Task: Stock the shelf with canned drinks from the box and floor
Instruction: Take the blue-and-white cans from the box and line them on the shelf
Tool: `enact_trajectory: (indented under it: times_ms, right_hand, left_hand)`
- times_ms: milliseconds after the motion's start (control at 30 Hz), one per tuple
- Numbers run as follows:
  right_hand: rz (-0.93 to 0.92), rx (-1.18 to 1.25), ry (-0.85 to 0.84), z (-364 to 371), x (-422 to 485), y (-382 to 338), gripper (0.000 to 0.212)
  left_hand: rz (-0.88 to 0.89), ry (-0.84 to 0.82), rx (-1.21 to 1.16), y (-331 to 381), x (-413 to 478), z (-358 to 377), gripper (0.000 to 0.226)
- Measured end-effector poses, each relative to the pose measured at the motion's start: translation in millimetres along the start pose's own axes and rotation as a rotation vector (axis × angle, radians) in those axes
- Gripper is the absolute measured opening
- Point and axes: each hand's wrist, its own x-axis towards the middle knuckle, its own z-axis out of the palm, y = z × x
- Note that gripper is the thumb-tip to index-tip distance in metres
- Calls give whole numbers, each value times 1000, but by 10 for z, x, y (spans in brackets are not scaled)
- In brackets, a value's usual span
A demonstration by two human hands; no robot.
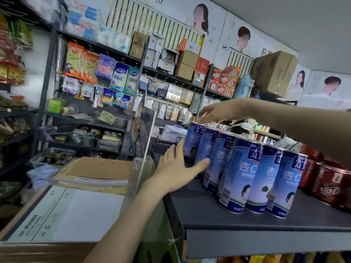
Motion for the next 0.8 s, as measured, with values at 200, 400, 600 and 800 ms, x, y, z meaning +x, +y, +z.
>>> enact_trajectory:
  times_ms: [200,400,600,800]
  right_hand:
    - [75,-63,-2,166,314,-2,55]
    - [69,-103,-13,114,445,2,56]
    - [69,-180,-21,28,487,0,57]
    - [35,-31,33,-19,436,95,27]
  left_hand:
    - [-18,28,-51,-36,45,30,96]
    - [-28,-3,-17,-43,45,30,97]
    - [-34,-18,35,-50,57,29,100]
    - [-41,-37,50,-41,65,24,99]
